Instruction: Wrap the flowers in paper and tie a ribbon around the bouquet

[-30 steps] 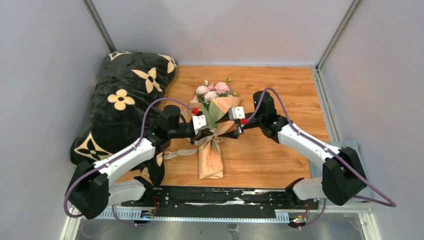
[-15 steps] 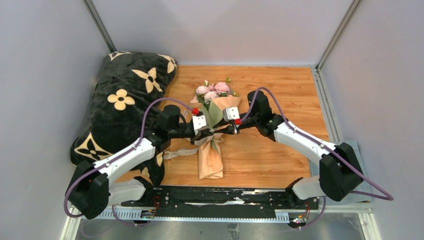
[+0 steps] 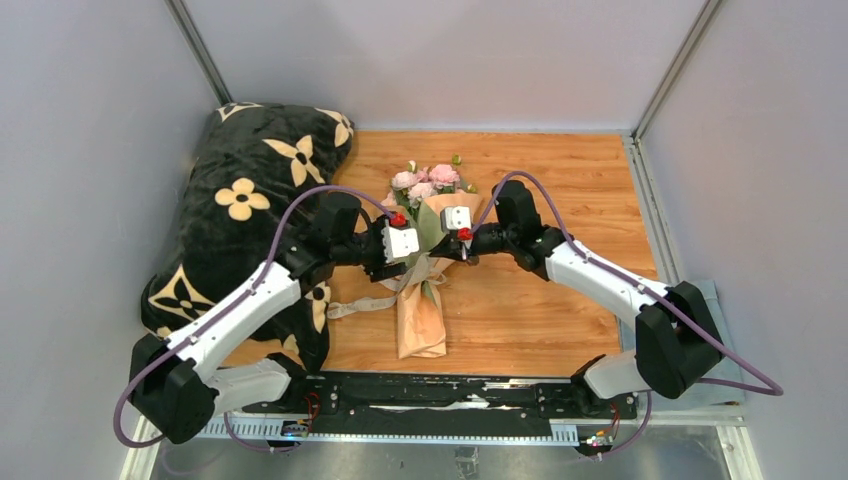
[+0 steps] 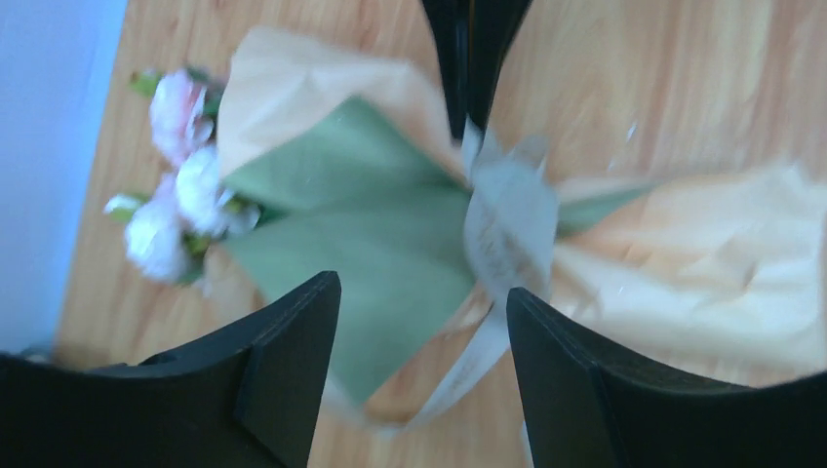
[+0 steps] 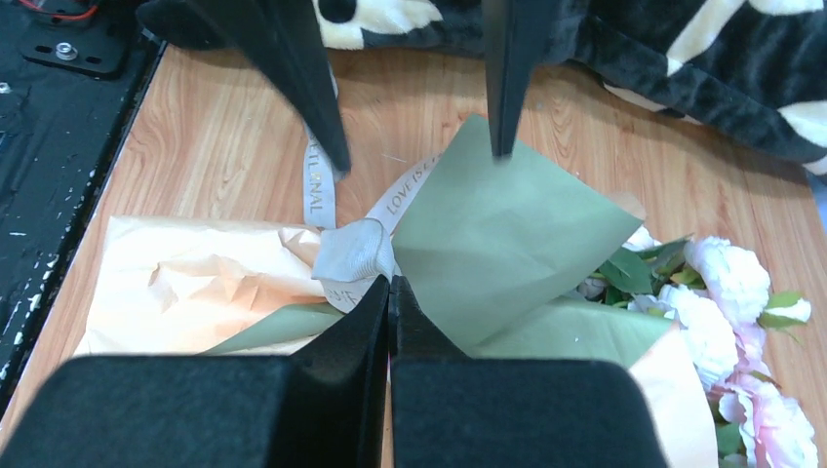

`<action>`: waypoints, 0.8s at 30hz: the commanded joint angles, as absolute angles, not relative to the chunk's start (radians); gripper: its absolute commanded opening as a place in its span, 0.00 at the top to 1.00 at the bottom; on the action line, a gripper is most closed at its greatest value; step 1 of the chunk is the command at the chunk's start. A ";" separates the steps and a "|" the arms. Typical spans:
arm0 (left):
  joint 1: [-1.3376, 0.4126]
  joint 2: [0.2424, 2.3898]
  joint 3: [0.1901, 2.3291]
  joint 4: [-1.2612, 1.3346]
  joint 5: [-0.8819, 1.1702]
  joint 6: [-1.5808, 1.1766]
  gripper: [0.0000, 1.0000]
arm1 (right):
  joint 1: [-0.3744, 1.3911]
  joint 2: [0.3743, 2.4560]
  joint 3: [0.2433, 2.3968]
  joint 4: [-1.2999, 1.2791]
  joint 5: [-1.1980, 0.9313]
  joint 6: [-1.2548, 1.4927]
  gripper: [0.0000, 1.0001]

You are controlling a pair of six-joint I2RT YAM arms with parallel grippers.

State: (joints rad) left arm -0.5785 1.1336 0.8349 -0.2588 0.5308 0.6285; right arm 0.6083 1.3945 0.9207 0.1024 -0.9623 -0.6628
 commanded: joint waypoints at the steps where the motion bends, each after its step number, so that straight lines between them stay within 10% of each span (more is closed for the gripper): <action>1: -0.554 1.148 0.944 -0.905 0.256 1.149 0.31 | 0.610 1.411 0.929 0.093 -0.903 -0.608 1.00; 11: -0.482 1.629 1.063 -1.013 0.058 0.961 0.36 | 0.576 1.415 0.919 0.168 -0.879 -0.537 1.00; 24: -0.541 1.519 0.757 -0.755 0.112 1.136 0.37 | 0.534 1.394 0.938 0.119 -0.859 -0.547 1.00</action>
State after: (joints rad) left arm -0.5411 1.4929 0.7856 -0.7948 0.0944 1.1061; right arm 0.5472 1.4208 0.9203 0.1555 -0.8688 -0.5396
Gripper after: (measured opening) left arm 0.650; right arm 0.007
